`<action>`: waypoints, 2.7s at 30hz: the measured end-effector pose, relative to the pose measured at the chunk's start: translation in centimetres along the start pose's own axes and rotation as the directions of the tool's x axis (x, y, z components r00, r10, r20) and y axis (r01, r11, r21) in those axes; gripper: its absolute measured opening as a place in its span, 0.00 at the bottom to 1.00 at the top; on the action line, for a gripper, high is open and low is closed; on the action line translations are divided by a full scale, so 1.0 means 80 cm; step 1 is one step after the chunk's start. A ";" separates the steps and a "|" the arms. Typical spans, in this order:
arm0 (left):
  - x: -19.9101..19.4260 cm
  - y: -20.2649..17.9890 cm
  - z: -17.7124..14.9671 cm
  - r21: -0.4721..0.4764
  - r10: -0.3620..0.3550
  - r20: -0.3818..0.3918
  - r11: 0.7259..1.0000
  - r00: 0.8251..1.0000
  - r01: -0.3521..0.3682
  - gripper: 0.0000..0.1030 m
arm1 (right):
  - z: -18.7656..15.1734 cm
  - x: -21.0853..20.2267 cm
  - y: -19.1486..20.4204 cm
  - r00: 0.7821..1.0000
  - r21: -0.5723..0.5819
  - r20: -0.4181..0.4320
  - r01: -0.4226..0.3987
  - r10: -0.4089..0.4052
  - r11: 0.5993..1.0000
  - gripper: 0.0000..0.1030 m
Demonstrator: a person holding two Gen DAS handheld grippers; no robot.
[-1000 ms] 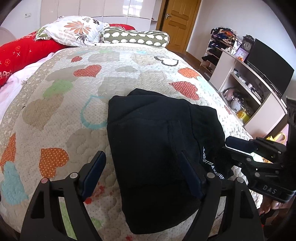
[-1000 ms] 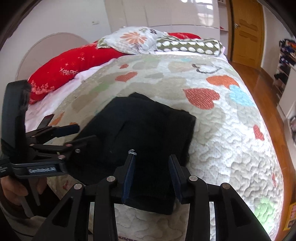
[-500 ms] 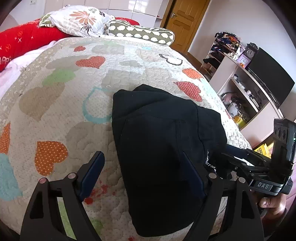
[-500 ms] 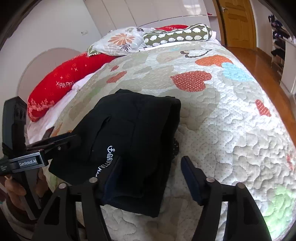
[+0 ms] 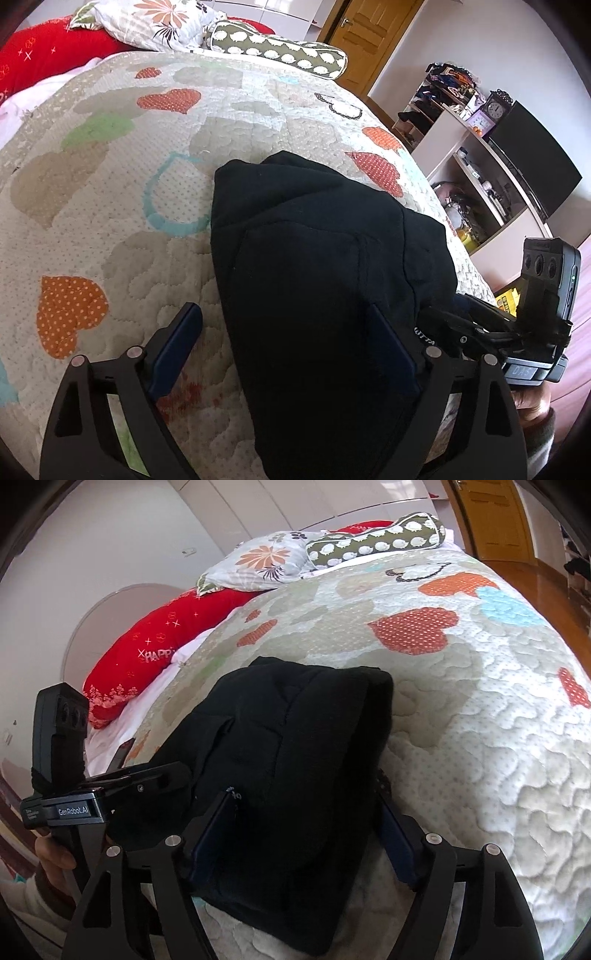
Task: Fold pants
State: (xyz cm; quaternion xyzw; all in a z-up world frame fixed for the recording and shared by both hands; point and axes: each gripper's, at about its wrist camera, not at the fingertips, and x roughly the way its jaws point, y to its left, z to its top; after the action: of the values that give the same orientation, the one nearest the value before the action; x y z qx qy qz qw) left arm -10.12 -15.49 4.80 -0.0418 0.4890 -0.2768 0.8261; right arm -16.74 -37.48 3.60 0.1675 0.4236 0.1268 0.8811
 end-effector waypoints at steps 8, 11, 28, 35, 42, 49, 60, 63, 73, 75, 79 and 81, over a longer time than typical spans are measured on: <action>0.011 0.001 0.003 0.003 -0.017 -0.010 1.000 1.000 0.017 0.96 | 0.006 0.010 0.001 0.999 0.016 0.024 -0.023 0.023 1.000 0.81; 0.014 0.002 0.005 0.005 -0.029 -0.025 1.000 0.999 0.029 0.98 | 0.004 0.013 0.005 0.999 0.053 0.046 -0.024 0.021 0.998 0.78; -0.040 0.007 0.085 0.090 -0.067 0.090 0.994 0.994 0.059 0.41 | 0.120 0.008 0.067 0.989 -0.088 0.142 -0.026 0.038 0.996 0.34; 0.018 0.050 0.136 0.064 0.064 0.076 0.996 0.995 -0.068 0.41 | 0.161 0.096 0.036 0.996 -0.056 0.055 0.074 -0.071 0.996 0.37; 0.035 0.087 0.129 -0.016 0.124 0.033 0.992 0.992 -0.124 0.72 | 0.147 0.088 0.032 0.978 -0.107 0.051 0.209 -0.204 0.972 0.42; -0.016 0.060 0.108 0.003 0.194 0.140 0.981 0.971 -0.196 0.72 | 0.164 0.058 0.073 0.975 -0.200 0.124 0.206 -0.184 0.958 0.40; 0.026 0.048 0.089 0.043 0.237 0.098 0.969 0.967 -0.242 0.81 | 0.177 0.158 0.057 0.966 -0.224 0.002 0.254 -0.260 0.941 0.34; 0.023 0.047 0.088 0.045 0.240 0.098 0.968 0.966 -0.245 0.81 | 0.175 0.133 0.060 0.968 -0.203 0.014 0.247 -0.249 0.948 0.34; 0.004 0.038 0.075 0.031 0.247 0.123 0.967 0.961 -0.252 0.81 | 0.101 0.093 0.064 0.952 -0.188 0.025 0.303 -0.304 0.934 0.41; 0.001 0.035 0.072 0.030 0.255 0.131 0.965 0.958 -0.261 0.81 | 0.102 0.087 0.067 0.953 -0.179 0.035 0.303 -0.301 0.936 0.41; -0.019 0.027 0.067 0.032 0.275 0.176 0.958 0.945 -0.285 0.81 | 0.103 0.055 0.084 0.950 -0.178 0.087 0.312 -0.301 0.933 0.51; -0.032 0.024 0.064 0.027 0.279 0.204 0.957 0.938 -0.290 0.81 | 0.098 0.037 0.095 0.940 -0.166 0.132 0.334 -0.314 0.928 0.62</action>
State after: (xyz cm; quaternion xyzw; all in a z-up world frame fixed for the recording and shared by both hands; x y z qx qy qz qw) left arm -6.04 -13.67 8.79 0.0253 0.3973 -0.1627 0.9028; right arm -9.34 -30.93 9.17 0.0184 0.3858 0.0097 0.9224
